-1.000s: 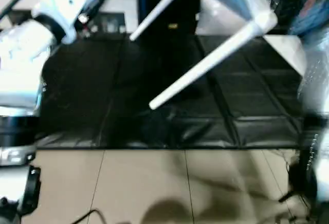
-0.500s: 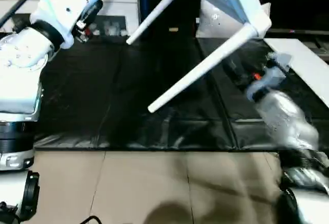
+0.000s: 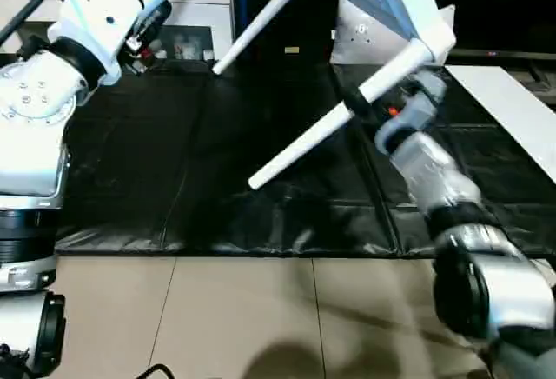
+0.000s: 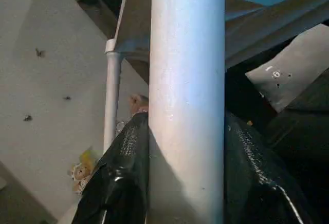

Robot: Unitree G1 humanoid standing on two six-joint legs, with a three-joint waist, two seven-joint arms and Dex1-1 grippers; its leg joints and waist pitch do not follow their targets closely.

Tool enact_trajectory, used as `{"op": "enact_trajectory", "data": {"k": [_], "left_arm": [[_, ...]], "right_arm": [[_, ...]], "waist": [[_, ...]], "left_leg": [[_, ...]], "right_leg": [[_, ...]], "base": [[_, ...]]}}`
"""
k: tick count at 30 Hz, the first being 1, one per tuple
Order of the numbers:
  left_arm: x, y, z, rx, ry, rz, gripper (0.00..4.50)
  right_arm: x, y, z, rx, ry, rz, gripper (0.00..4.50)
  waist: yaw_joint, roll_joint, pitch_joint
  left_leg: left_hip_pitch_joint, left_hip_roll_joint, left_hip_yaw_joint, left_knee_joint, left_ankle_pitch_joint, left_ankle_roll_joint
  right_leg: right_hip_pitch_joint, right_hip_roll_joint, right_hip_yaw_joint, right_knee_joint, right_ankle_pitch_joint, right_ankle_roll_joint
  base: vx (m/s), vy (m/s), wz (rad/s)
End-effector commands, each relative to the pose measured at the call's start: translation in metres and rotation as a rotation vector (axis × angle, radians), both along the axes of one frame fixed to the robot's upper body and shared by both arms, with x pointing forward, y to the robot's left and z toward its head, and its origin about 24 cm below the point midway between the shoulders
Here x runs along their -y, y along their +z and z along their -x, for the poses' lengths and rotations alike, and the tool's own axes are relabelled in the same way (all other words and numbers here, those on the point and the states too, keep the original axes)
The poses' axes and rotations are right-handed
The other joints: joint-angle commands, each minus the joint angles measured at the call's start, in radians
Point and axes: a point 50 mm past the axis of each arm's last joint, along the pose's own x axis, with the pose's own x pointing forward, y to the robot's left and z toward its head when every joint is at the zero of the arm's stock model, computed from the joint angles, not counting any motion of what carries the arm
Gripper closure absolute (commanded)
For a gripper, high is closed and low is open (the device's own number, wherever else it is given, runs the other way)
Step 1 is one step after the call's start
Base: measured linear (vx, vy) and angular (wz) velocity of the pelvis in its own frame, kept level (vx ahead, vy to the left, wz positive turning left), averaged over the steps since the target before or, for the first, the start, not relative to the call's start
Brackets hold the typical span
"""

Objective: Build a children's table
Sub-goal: Flip table

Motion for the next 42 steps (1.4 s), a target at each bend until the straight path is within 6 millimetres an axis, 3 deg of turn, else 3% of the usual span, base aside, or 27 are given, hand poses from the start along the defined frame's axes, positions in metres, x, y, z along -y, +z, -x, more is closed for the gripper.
{"op": "enact_trajectory", "data": {"k": [1, 10, 11, 18, 20, 21, 22, 24, 25, 27, 33, 36, 37, 38, 42], "left_arm": [[0.004, -0.061, -0.007, -0.285, -0.031, -0.035, 2.89], [0.008, -0.071, -0.006, -0.311, -0.064, 0.009, 2.89], [0.008, -0.075, -0.005, -0.319, -0.067, 0.016, 2.89], [0.007, -0.098, -0.003, -0.373, -0.066, 0.055, 2.90], [0.008, -0.105, -0.004, -0.389, -0.065, 0.064, 2.90], [0.009, -0.108, -0.004, -0.393, -0.065, 0.071, 2.90], [0.009, -0.111, -0.005, -0.398, -0.065, 0.076, 2.90], [0.011, -0.114, -0.006, -0.404, -0.067, 0.091, 2.90], [0.012, -0.119, -0.007, -0.410, -0.068, 0.107, 2.90], [0.013, -0.121, -0.008, -0.411, -0.065, 0.113, 2.89], [0.012, -0.128, -0.016, -0.402, -0.038, 0.141, 2.89], [0.008, -0.136, -0.019, -0.409, -0.009, 0.135, 2.89], [0.008, -0.136, -0.020, -0.411, -0.008, 0.133, 2.89], [0.005, -0.141, -0.019, -0.428, 0.010, 0.123, 2.89], [-0.006, -0.149, -0.014, -0.466, 0.059, 0.092, 2.89]], "right_arm": [[-0.007, 0.008, -0.004, 0.031, 0.026, -0.039, 0.00], [-0.013, 0.034, -0.006, 0.189, 0.129, -0.327, 0.00], [-0.013, 0.040, -0.006, 0.233, 0.171, -0.344, 0.00], [-0.007, 0.052, 0.004, 0.393, 0.354, -0.260, 0.00], [-0.001, 0.052, 0.009, 0.424, 0.386, -0.220, 0.00], [0.001, 0.053, 0.011, 0.439, 0.399, -0.210, 0.00], [0.003, 0.054, 0.013, 0.454, 0.414, -0.200, 0.00], [0.004, 0.055, 0.017, 0.471, 0.431, -0.190, 0.00], [0.003, 0.058, 0.023, 0.498, 0.459, -0.178, 0.00], [0.002, 0.060, 0.028, 0.513, 0.478, -0.168, 0.00], [-0.009, 0.061, 0.052, 0.544, 0.528, -0.153, 0.00], [-0.019, 0.051, 0.065, 0.515, 0.573, -0.081, 0.00], [-0.020, 0.050, 0.065, 0.513, 0.575, -0.076, 0.00], [-0.022, 0.042, 0.065, 0.488, 0.570, -0.043, 0.00], [-0.027, 0.033, 0.063, 0.446, 0.538, 0.011, 0.00]], "waist": [[0.002, -0.004, -0.043], [0.010, -0.011, -0.043], [0.012, -0.017, -0.042], [0.026, -0.012, -0.050], [0.033, -0.012, -0.048], [0.036, -0.012, -0.048], [0.043, -0.008, -0.048], [0.046, -0.010, -0.047], [0.048, -0.004, -0.048], [0.050, -0.009, -0.050], [0.060, -0.016, -0.055], [0.059, -0.019, -0.053], [0.058, -0.011, -0.052], [0.053, -0.020, -0.048], [0.037, -0.017, -0.038]], "left_leg": [[-0.007, 0.074, -0.027, -0.065, -0.256, 0.037], [-0.009, 0.078, -0.026, -0.067, -0.255, 0.046], [-0.011, 0.077, -0.025, -0.066, -0.239, 0.055], [-0.015, 0.083, -0.015, -0.060, -0.148, 0.090], [-0.016, 0.085, -0.012, -0.060, -0.144, 0.103], [-0.017, 0.085, -0.012, -0.061, -0.144, 0.103], [-0.011, 0.086, -0.011, -0.061, -0.153, 0.100], [-0.006, 0.090, -0.012, -0.066, -0.172, 0.087], [-0.003, 0.094, -0.015, -0.067, -0.191, 0.070], [-0.004, 0.099, -0.015, -0.071, -0.184, 0.057], [-0.004, 0.105, -0.014, -0.073, -0.134, 0.047], [-0.012, 0.101, -0.017, -0.076, -0.142, 0.038], [-0.014, 0.099, -0.017, -0.076, -0.146, 0.033], [-0.013, 0.098, -0.015, -0.078, -0.166, 0.028], [-0.008, 0.097, -0.018, -0.084, -0.239, 0.001]], "right_leg": [[0.025, -0.119, 0.077, -0.115, -0.417, -0.109], [0.027, -0.120, 0.078, -0.114, -0.407, -0.118], [0.029, -0.121, 0.079, -0.112, -0.396, -0.119], [0.024, -0.111, 0.082, -0.093, -0.211, -0.162], [0.022, -0.109, 0.080, -0.093, -0.196, -0.157], [0.024, -0.109, 0.078, -0.095, -0.202, -0.151], [0.017, -0.107, 0.080, -0.097, -0.208, -0.143], [0.016, -0.107, 0.081, -0.102, -0.222, -0.131], [0.014, -0.111, 0.082, -0.098, -0.224, -0.136], [0.017, -0.108, 0.082, -0.097, -0.183, -0.125], [0.020, -0.115, 0.083, -0.082, -0.016, -0.156], [0.029, -0.121, 0.082, -0.085, -0.044, -0.132], [0.028, -0.121, 0.082, -0.087, -0.056, -0.128], [0.029, -0.122, 0.083, -0.096, -0.091, -0.121], [0.024, -0.124, 0.083, -0.111, -0.241, -0.106]], "base": [[0.000, 0.000, 0.00], [0.000, 0.000, 0.00], [0.000, 0.000, 0.00], [0.000, 0.000, 0.00], [0.000, 0.000, 0.00], [0.000, 0.000, 0.00], [0.000, 0.000, 0.00], [0.000, 0.000, 0.00], [0.000, 0.000, 0.00], [0.000, 0.000, 0.00], [0.000, 0.000, 0.00], [0.000, 0.000, 0.00], [0.000, 0.000, 0.00], [0.000, 0.000, 0.00], [0.000, 0.000, 0.00]]}}
